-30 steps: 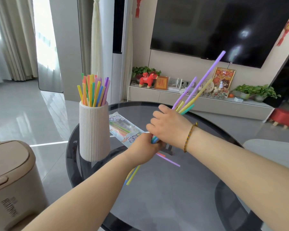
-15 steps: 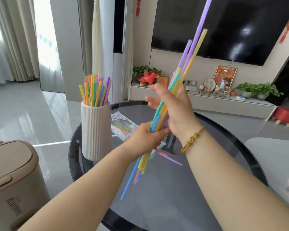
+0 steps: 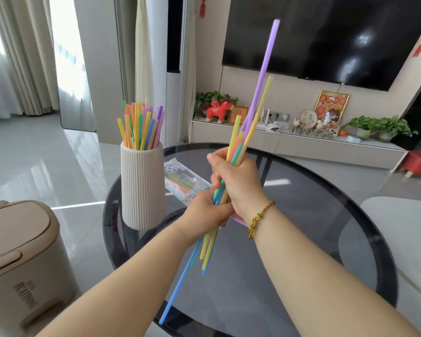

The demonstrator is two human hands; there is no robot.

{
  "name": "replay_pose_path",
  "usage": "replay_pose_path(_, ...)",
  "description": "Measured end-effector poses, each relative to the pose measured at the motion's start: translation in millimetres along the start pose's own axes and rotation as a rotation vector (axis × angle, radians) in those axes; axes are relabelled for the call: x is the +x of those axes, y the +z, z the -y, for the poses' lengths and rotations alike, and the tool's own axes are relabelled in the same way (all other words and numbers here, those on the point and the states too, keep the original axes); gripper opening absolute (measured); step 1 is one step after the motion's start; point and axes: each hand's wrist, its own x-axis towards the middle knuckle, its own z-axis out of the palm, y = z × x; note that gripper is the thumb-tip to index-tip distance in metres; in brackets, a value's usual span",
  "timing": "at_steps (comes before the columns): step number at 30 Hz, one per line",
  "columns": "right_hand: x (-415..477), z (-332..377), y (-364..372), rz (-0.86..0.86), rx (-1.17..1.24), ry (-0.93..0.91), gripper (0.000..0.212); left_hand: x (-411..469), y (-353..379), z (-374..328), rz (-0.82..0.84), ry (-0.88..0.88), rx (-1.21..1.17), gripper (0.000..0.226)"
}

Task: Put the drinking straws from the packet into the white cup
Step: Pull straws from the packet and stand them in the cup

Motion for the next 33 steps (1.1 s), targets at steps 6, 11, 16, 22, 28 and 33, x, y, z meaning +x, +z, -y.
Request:
replay_pose_path(6, 25, 42, -4, -0.017, 0.025, -0.231, 0.025, 13, -4, -13, -0.002, 0.077, -0.014, 0.019)
replay_pose_path(11, 26, 47, 0, 0.075, -0.045, -0.239, 0.023, 20, -3, -8, -0.036, 0.128, -0.039, 0.019)
replay_pose_path(16, 12, 14, 0, 0.098, -0.055, -0.063, 0.024, 9, -4, 13, -0.005, 0.079, -0.029, 0.022)
replay_pose_path(22, -1, -14, 3, 0.129, -0.159, 0.016, 0.028, 0, -4, 27, 0.048, 0.003, 0.038, 0.022)
replay_pose_path(28, 2, -15, 0, 0.125, -0.086, 0.023, 0.026, 1, -4, 26, -0.005, -0.012, 0.037, 0.034)
replay_pose_path(33, -2, -27, -3, 0.208, -0.191, 0.129, 0.023, 1, -11, 36, 0.004, -0.059, 0.049, 0.021)
